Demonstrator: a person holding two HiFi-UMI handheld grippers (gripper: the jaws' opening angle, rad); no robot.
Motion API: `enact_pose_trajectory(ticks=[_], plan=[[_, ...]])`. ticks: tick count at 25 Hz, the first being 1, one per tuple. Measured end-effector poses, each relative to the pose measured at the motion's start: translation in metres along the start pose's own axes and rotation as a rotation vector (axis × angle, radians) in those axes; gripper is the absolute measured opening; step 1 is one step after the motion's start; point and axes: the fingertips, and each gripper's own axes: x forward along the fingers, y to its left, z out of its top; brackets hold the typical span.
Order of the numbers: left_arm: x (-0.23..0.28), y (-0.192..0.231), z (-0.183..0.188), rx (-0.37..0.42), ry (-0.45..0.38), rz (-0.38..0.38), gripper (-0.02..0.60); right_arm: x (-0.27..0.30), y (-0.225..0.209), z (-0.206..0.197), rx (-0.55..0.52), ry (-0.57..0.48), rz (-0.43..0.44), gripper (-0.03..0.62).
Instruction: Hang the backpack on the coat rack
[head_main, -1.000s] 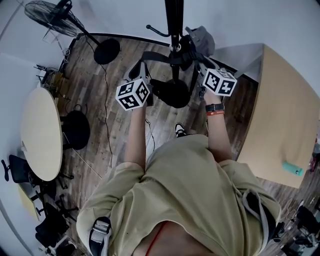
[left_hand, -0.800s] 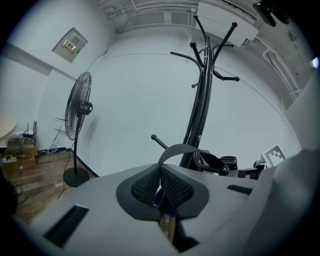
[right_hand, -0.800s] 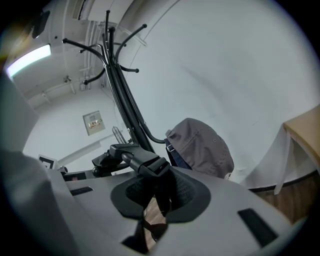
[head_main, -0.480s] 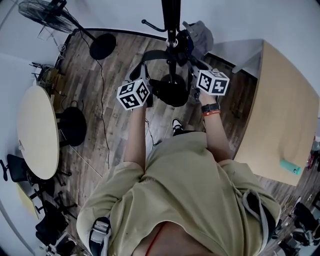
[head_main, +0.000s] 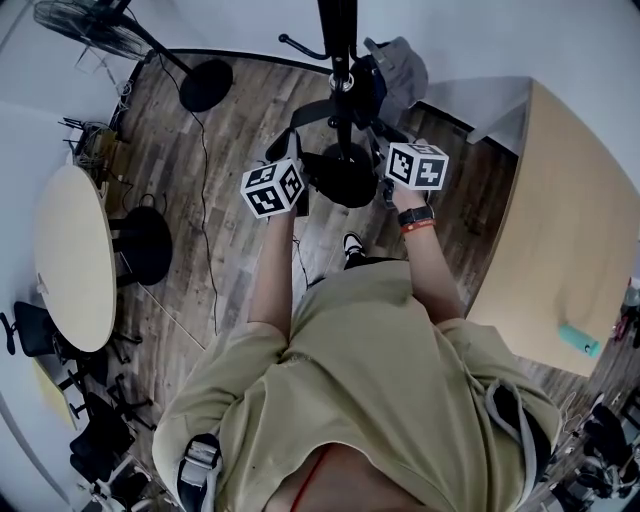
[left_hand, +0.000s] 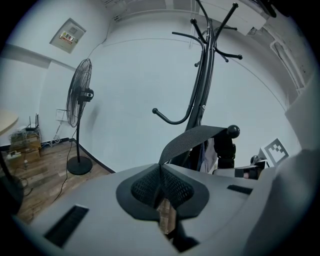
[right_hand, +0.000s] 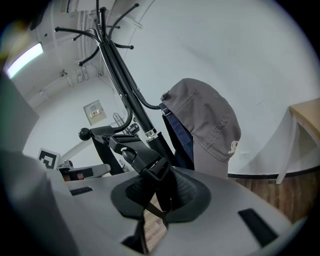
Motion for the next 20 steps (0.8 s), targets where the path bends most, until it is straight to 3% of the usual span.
enact_pose_trajectory(ticks=[11, 20], plan=[[0.023, -0.015, -0.022, 0.031, 0.057, -0.038, 0.025, 0.026, 0.001, -0.016, -0.009, 0.059, 0.053, 0.071], [0.040, -0.027, -0.032, 0.040, 0.101, -0.058, 0.025, 0.037, -0.008, -0.019, 0.002, 0.089, 0.047, 0.081]])
